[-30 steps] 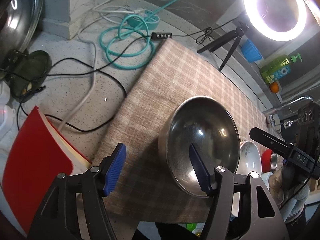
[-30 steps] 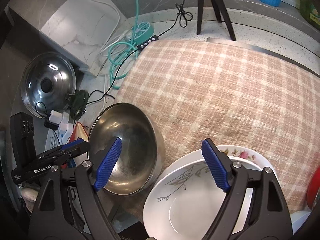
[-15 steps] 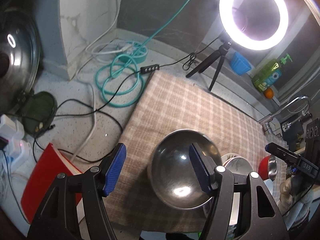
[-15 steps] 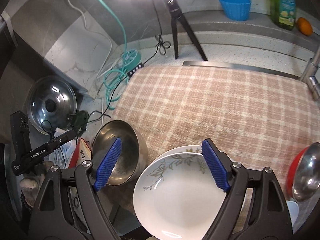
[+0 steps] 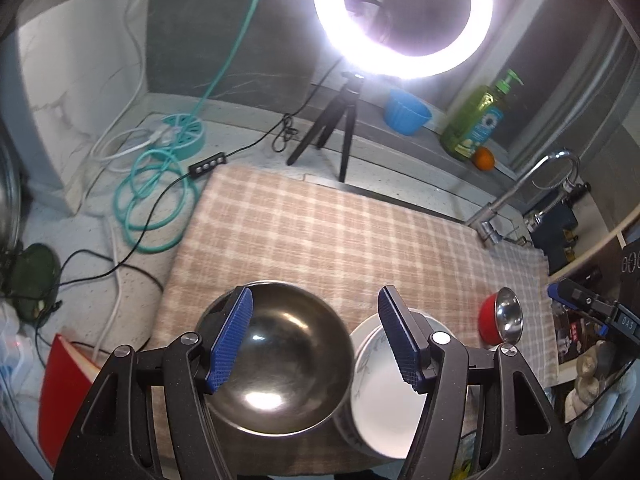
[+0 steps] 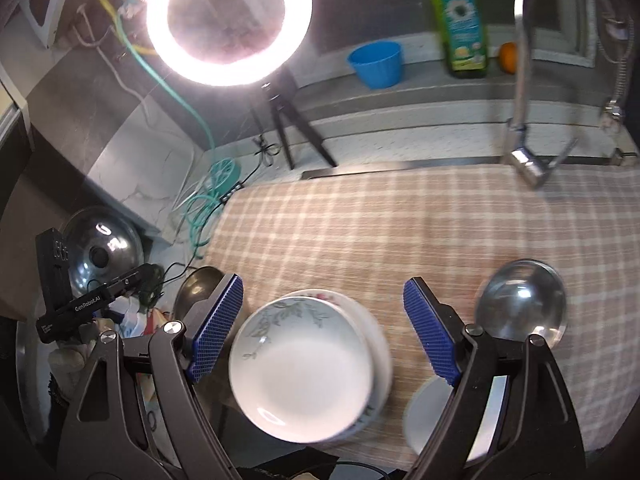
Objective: Organize plates and bowls
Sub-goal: 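Move both tools to the steel bowl with the red outside, then close both tools on the rim of the red-outside bowl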
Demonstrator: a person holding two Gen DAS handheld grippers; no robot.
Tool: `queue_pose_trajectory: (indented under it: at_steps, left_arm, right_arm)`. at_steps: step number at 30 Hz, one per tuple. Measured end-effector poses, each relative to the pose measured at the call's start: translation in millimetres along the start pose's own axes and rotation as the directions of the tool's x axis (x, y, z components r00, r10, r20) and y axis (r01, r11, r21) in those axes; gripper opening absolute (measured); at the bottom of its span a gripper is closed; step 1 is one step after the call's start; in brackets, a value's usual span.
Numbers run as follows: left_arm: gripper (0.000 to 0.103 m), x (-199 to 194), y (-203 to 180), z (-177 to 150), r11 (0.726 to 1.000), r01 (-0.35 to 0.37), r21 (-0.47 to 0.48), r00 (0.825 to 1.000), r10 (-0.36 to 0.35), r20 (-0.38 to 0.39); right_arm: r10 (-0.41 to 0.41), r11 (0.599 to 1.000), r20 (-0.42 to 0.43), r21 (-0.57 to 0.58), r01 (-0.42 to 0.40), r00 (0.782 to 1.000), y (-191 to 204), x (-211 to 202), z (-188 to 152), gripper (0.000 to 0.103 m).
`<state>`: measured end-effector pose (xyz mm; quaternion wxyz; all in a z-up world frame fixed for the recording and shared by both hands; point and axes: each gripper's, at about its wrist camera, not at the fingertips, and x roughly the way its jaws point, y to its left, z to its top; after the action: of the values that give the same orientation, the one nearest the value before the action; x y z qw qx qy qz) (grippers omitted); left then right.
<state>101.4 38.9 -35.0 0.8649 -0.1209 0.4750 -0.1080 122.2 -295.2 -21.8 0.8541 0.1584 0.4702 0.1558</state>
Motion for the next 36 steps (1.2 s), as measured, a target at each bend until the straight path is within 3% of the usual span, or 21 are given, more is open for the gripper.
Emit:
queue_pose_trajectory:
  at_steps: [8,18,29,36]
  left_arm:
    - [0.065,24.1,-43.7,1.5,0.996,0.062,0.063,0.997,-0.06,-0.037]
    - [0.065,56.3,-115.5,-1.2,0.978,0.152,0.142,0.987,-0.141,-0.082]
    - [0.065,103.9,-200.5,-19.3,0.942,0.229,0.244,0.962,-0.181,-0.202]
    - [0.065,142.9,-228.0,-32.1,0.934,0.269,0.233,0.932,-0.192,-0.307]
  right_arm:
    - [-0.125,0.986,0.075,0.122,0.115,0.989,-69.6,-52.0,-7.2,0.085]
    - [-0.261,0.952,0.061,0.182,0.247,0.963,-139.3,-71.5,-23.9,0.085]
    - [-0.252,0.946,0.007,0.21,0.245,0.968,-185.4,-57.8,-39.5,0.085]
    - [-0.204,0.952,-0.044,0.223,0.209,0.978,-203.9,-33.9,-46.8,0.084]
